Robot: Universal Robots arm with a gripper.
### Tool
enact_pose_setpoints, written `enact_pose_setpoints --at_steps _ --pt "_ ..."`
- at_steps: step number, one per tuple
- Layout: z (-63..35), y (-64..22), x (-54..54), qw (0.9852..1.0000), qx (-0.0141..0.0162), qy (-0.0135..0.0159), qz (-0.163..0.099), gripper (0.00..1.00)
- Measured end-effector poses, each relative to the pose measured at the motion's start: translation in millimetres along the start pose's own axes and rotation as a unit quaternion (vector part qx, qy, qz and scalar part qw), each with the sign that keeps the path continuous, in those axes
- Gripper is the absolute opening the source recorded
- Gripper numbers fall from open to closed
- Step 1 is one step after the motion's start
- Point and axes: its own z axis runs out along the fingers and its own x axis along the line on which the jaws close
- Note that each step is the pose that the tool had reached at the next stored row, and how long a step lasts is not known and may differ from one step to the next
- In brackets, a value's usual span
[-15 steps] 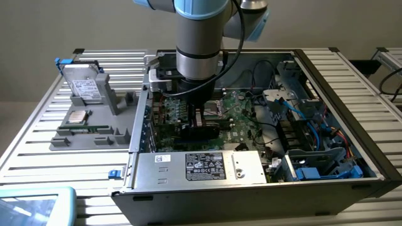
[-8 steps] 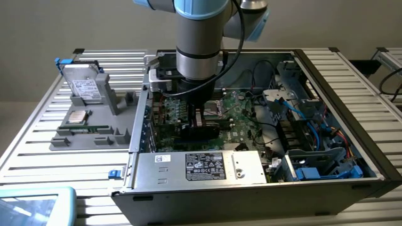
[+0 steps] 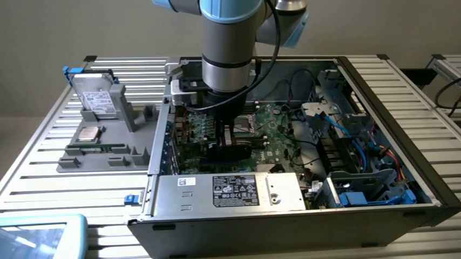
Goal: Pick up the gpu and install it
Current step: 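Insert the gpu into the slot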
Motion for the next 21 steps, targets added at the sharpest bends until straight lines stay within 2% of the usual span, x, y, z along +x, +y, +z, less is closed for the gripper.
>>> enact_pose_setpoints --at_steps 21 --pt "2.7 -0.2 -0.1 1.0 0.0001 -0.0001 0.0 0.27"
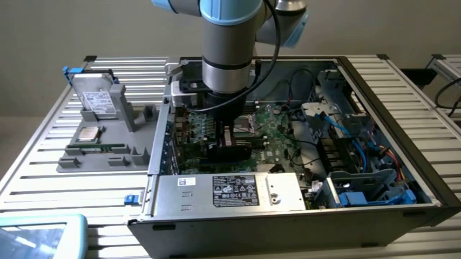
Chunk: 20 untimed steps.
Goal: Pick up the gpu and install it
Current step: 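Insert the gpu into the slot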
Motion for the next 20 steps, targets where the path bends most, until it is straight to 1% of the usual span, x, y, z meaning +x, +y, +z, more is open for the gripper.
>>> enact_pose_setpoints --at_steps 6,8,9,10,11,12,13,14,18,20 --pt "-0.5 0.1 0.1 1.0 0.0001 0.0001 0.0 0.27" --pt "-1.2 0.3 0.1 1.0 0.0015 0.0002 0.0 0.28" --pt "-1.4 0.4 0.0 1.0 0.0029 0.0 0.0 0.29" --pt "-2.0 0.2 0.0 1.0 0.0036 0.0003 0.0 0.35" --pt "-2.4 0.1 0.0 1.0 0.0045 0.0004 0.0 0.35" --pt "-2.4 0.1 0.0 1.0 0.0054 0.0004 0.0 0.4" --pt "-2.4 0.1 0.0 1.0 0.0061 0.0004 0.0 0.4" --pt "-2.5 0.1 0.0 1.0 0.0067 0.0006 0.0 0.47" --pt "-3.1 0.2 0.1 1.0 0.0093 0.0012 0.0 0.47" --pt "-4.2 0.2 0.1 0.9999 0.0105 0.0011 0.0 0.48"
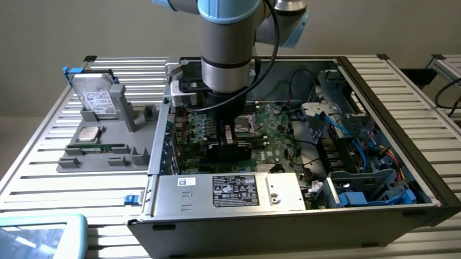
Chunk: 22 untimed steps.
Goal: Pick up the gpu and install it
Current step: 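Insert the gpu into the slot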
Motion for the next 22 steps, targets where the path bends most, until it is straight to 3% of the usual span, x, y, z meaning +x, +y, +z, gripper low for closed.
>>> enact_pose_setpoints --at_steps 4,6,16,22 --pt "-5.4 0.2 -0.1 1.0 0.0048 0.0005 0.0 0.66" --pt "-11.3 0.8 0.1 1.0 0.0068 0.0006 0.0 0.66" --pt "-46.2 12.2 0.3 0.9999 0.0107 0.0011 0.001 0.66" --pt "-51.4 12.3 0.7 0.9999 0.0109 0.0011 0.001 0.66"
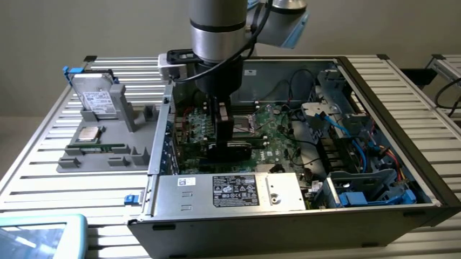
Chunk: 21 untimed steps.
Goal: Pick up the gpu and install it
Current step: 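Insert the gpu into the slot, then press down on the gpu until it lock into place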
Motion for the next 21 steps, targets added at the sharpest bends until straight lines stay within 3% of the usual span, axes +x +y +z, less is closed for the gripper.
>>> enact_pose_setpoints --at_steps 9,13,14,15,19,20,21 --pt "-6.1 0.1 0.5 1.0 0.0 0.0 0.0 0.64" --pt "-8.7 0.1 0.7 1.0 0.0 0.0 0.0 0.45" --pt "-9.4 0.1 0.7 1.0 0.0 0.0 0.0 0.45" --pt "-9.6 0.1 0.7 1.0 0.0 0.0 0.0 0.33" --pt "-9.5 0.0 0.7 1.0 0.0 0.0001 0.0 0.22" --pt "-9.0 0.2 0.6 1.0 -0.0001 0.001 0.0 0.22" --pt "-7.9 0.5 0.4 1.0 -0.0003 0.0026 0.0 0.15"
